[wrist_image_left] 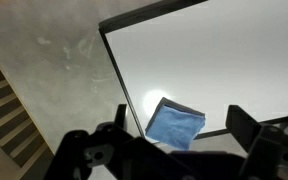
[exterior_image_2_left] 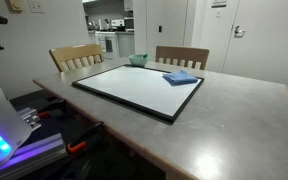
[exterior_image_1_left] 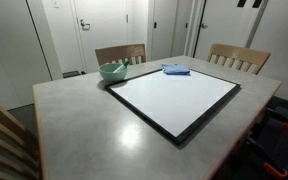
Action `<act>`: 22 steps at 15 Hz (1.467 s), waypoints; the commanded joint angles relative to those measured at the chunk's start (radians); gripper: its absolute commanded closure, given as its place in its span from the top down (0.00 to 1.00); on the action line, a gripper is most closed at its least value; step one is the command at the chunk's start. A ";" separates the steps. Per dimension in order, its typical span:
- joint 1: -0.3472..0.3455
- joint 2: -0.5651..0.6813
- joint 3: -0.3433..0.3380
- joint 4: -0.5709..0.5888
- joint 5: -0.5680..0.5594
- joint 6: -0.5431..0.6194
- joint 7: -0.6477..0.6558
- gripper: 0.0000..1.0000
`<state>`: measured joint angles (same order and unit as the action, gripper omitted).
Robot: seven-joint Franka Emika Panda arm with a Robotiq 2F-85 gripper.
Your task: Take the marker out of the bowl and use it to write on the board
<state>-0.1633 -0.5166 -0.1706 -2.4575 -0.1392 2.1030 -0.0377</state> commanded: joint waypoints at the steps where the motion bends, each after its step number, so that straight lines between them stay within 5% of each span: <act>1: -0.007 0.001 0.006 0.002 0.004 -0.002 -0.003 1.00; 12: 0.005 0.010 -0.012 -0.002 0.025 0.015 -0.040 1.00; 22: 0.155 0.208 -0.140 0.079 0.204 0.144 -0.551 1.00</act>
<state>-0.0483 -0.4126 -0.2774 -2.4400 0.0071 2.2208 -0.4445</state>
